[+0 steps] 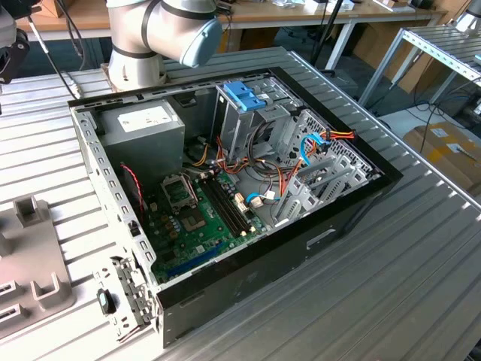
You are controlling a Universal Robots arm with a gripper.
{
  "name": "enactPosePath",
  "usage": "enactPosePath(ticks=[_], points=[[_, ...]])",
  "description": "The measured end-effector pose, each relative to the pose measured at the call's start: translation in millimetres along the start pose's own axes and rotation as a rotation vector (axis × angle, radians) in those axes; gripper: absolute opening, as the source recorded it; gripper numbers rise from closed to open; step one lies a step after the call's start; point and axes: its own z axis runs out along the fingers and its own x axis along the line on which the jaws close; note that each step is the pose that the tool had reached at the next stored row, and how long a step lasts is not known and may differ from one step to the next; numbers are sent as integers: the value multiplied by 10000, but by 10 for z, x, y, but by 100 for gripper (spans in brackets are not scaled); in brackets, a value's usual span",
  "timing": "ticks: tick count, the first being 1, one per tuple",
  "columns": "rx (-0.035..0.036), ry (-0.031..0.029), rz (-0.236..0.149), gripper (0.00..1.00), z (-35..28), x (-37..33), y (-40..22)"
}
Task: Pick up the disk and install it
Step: 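Reach for the disk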
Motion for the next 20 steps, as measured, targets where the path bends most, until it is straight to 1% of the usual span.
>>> enactPosePath(ticks=[1,6,13,18,20], points=[[0,0,0,11,1,11,-1],[-1,0,-1,11,4,127,-10],[0,0,0,11,4,141,-11],[0,0,0,11,3,170,-13],[0,0,0,11,3,191,-14]])
